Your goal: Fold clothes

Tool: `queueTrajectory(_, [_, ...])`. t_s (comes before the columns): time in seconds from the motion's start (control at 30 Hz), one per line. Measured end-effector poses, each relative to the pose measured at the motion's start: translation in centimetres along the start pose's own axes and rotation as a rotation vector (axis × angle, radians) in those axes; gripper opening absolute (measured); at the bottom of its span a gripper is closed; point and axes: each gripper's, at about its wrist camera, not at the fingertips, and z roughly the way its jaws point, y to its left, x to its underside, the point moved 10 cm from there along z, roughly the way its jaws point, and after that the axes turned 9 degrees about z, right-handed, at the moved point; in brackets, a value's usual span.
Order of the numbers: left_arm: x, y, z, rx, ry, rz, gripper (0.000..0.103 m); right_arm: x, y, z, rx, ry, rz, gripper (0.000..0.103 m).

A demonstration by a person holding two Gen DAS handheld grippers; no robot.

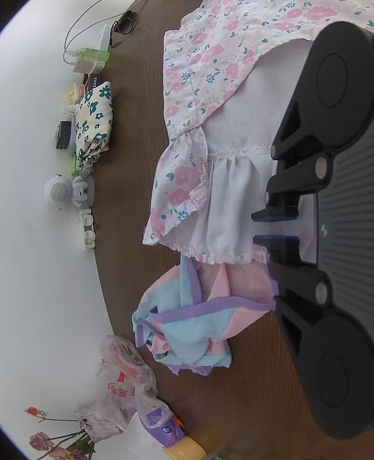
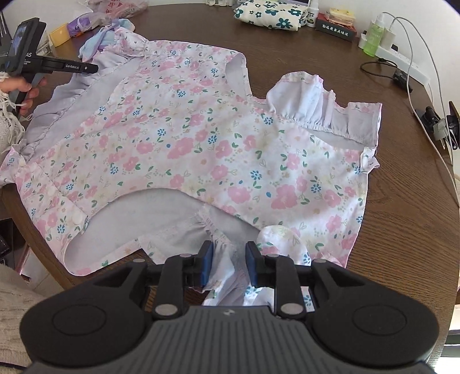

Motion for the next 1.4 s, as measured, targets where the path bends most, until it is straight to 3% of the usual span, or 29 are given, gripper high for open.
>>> queueTrajectory(0.17, [0.1, -0.1, 0.0, -0.006, -0.006, 0.013, 0.010, -2.0, -1.5, -1.8, 0.076, -0.106, -0.002, 0.024])
queueTrajectory(0.33, [0.1, -0.1, -0.1, -0.008, -0.008, 0.016, 0.010, -1.9, -2.7, -0.1, 0.092, -0.061, 0.008, 0.025])
queueTrajectory(0.43, [0.1, -0.1, -0.1, -0.009, -0.011, 0.018, 0.010, -1.2, -2.0, 0.7, 0.017, -0.043, 0.053, 0.026])
queueTrajectory(0.6, [0.1, -0.2, -0.1, -0.009, -0.014, 0.023, 0.010, -1.8, -1.9, -3.2, -0.161, -0.153, 0.205, 0.026])
queueTrajectory(0.73, [0.1, -0.2, -0.1, -0.011, -0.016, 0.028, 0.009, -1.8, -5.7, -5.1, -0.021, -0.237, 0.268, 0.026])
queueTrajectory(0.83, [0.1, -0.3, -0.1, -0.014, -0.016, 0.024, 0.009, -1.0, -7.7, -3.6, 0.051, -0.206, 0.293, 0.026])
queueTrajectory(0.93, [0.1, -0.3, -0.1, -0.022, -0.017, 0.029, 0.009, -0.3, -8.0, -2.0, 0.069, -0.183, 0.281, 0.035])
queueTrajectory(1.1, [0.2, -0.2, -0.1, -0.031, -0.020, 0.013, 0.010, 0.5, -6.5, -0.5, 0.167, -0.139, 0.145, 0.035])
queueTrajectory(1.33, [0.2, 0.3, 0.0, -0.041, -0.025, -0.020, 0.010, -0.3, -6.7, -0.8, 0.123, -0.168, 0.189, 0.036])
queueTrajectory(1.4, [0.2, 0.7, -0.1, -0.013, -0.019, -0.050, 0.010, -0.6, -6.8, -0.9, 0.110, -0.176, 0.202, 0.035])
